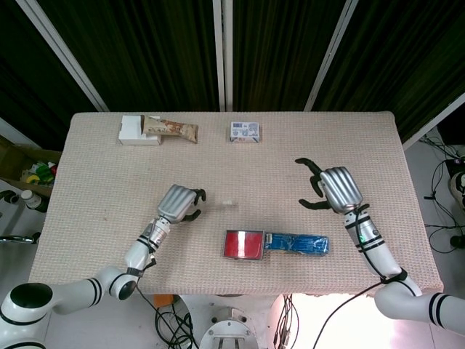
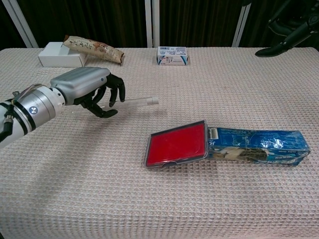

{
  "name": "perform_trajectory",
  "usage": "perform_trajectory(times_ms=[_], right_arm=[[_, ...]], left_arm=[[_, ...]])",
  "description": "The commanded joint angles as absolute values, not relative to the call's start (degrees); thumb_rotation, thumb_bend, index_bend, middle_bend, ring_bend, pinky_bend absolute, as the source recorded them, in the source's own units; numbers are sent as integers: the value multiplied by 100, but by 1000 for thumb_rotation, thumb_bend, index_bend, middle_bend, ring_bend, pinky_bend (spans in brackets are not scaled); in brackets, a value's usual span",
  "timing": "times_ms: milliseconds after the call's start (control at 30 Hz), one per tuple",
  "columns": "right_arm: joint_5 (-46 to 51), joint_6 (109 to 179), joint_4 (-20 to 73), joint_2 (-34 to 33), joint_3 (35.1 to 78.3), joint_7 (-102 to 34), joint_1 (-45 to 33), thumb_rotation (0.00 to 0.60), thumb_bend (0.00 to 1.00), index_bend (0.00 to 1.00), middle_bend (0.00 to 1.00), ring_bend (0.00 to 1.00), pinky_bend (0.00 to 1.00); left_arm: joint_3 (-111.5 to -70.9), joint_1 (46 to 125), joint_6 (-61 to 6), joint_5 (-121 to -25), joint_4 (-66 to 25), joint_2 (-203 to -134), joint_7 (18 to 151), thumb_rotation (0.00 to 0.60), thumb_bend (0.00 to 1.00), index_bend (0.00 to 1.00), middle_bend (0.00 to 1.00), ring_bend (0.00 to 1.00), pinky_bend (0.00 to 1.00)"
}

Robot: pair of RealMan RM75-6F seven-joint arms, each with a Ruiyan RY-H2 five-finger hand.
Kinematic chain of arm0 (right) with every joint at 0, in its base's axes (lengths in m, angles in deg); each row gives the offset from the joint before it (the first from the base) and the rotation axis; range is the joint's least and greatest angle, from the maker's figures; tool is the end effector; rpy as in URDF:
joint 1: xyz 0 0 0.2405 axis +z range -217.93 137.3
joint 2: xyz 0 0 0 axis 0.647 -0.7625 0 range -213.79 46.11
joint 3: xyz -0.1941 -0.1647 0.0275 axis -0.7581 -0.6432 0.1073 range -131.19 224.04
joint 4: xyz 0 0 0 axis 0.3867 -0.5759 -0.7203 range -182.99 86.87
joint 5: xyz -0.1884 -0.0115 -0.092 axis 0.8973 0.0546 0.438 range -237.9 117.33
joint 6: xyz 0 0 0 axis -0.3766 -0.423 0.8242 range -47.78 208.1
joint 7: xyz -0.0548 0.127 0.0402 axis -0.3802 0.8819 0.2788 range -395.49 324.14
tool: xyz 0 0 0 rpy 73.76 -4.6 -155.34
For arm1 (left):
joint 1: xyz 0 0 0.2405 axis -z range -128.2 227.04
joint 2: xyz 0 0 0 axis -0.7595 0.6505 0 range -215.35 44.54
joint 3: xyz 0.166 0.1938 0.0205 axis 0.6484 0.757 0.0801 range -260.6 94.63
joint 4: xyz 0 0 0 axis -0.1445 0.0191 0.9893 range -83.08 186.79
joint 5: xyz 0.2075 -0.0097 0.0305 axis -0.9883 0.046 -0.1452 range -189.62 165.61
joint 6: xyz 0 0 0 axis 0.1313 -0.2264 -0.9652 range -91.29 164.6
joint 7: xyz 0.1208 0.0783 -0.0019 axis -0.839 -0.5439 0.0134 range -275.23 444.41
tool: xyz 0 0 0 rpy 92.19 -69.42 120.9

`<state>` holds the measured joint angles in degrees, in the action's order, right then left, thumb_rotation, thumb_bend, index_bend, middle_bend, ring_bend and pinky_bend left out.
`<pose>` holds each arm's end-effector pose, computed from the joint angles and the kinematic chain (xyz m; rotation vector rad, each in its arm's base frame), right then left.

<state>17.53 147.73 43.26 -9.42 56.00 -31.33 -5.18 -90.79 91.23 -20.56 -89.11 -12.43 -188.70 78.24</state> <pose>-0.1725 -0.3324 0.0839 1.6666 -0.9862 1.2755 -0.1543 0.3399 -0.0759 -1.9072 -0.9196 -1.0411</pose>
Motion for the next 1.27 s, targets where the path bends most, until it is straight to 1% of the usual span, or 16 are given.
perform_trajectory(times_ms=[33, 133, 300, 367, 467, 500, 567, 633, 667, 700, 767, 800, 867, 900, 1133, 1267], right_arm=[[1746, 14791, 4271, -962, 5572, -3090, -598, 600, 0, 221, 897, 1000, 1000], [1722, 14814, 4227, -985, 5546, -3047, -688, 600, 0, 212, 897, 1000, 1000], [1685, 14874, 4187, -1104, 5462, -2999, -900, 600, 0, 190, 870, 1000, 1000], [1655, 14939, 4211, -1216, 5412, -3032, -1030, 600, 0, 176, 840, 994, 1000], [1586, 15102, 4322, -1478, 5328, -3170, -1279, 600, 2, 168, 751, 906, 1000], [1554, 15161, 4379, -1578, 5303, -3227, -1365, 600, 10, 163, 687, 839, 974], [1472, 15295, 4549, -1844, 5237, -3332, -1579, 600, 29, 152, 576, 718, 860], [1426, 15422, 4694, -2073, 5180, -3340, -1772, 600, 52, 127, 410, 471, 604], [1433, 15504, 4741, -2168, 5152, -3304, -1872, 600, 60, 115, 348, 366, 509], [1454, 15625, 4772, -2277, 5110, -3238, -2013, 600, 70, 96, 258, 220, 377], [1505, 15819, 4815, -2444, 5020, -3105, -2259, 600, 83, 51, 119, 42, 185], [1543, 15916, 4820, -2496, 4986, -3042, -2362, 600, 86, 30, 75, 12, 123], [1677, 16178, 4784, -2534, 4909, -2897, -2598, 600, 91, 3, 20, 0, 45], [1751, 16276, 4758, -2521, 4870, -2840, -2688, 600, 92, 0, 10, 0, 35], [2357, 16932, 4487, -2242, 4590, -2621, -3257, 600, 119, 0, 16, 0, 30], [2492, 17047, 4462, -2146, 4555, -2610, -3391, 600, 117, 0, 27, 0, 30]], left_arm=[[-9099, 9116, -1879, -8654, -1613, -18644, 7361, 600, 364, 326, 477, 678, 1000], [-9104, 9090, -1782, -8469, -1970, -18421, 7059, 600, 313, 262, 423, 639, 999], [-9047, 9028, -1664, -8055, -2657, -17892, 6321, 600, 263, 225, 322, 442, 924], [-9068, 8925, -1821, -7877, -2980, -17627, 6097, 600, 251, 225, 300, 408, 891], [-9128, 8666, -2260, -7812, -3386, -17185, 6110, 600, 231, 225, 293, 368, 771], [-9141, 8566, -2410, -7831, -3471, -17038, 6181, 600, 220, 227, 293, 346, 694], [-9146, 8317, -2731, -7949, -3590, -16671, 6485, 600, 209, 229, 290, 315, 600], [-9111, 8093, -2978, -8093, -3610, -16349, 6799, 600, 180, 232, 268, 248, 390], [-9073, 7982, -3079, -8195, -3602, -16186, 6995, 600, 170, 232, 251, 223, 322], [-9008, 7835, -3208, -8346, -3561, -15974, 7266, 600, 159, 233, 213, 184, 241], [-8898, 7566, -3498, -8613, -3450, -15668, 7730, 600, 154, 233, 162, 144, 179], [-8853, 7447, -3632, -8705, -3406, -15559, 7916, 600, 152, 233, 150, 135, 166], [-8756, 7167, -3939, -8876, -3345, -15345, 8327, 600, 152, 233, 149, 131, 158], [-8718, 7051, -4067, -8938, -3326, -15277, 8492, 600, 151, 233, 149, 131, 158], [-8338, 6173, -4907, -9236, -3450, -14988, 8976, 600, 151, 233, 155, 131, 158], [-8183, 5904, -5104, -9382, -3553, -14987, 9006, 600, 151, 233, 162, 131, 158]])
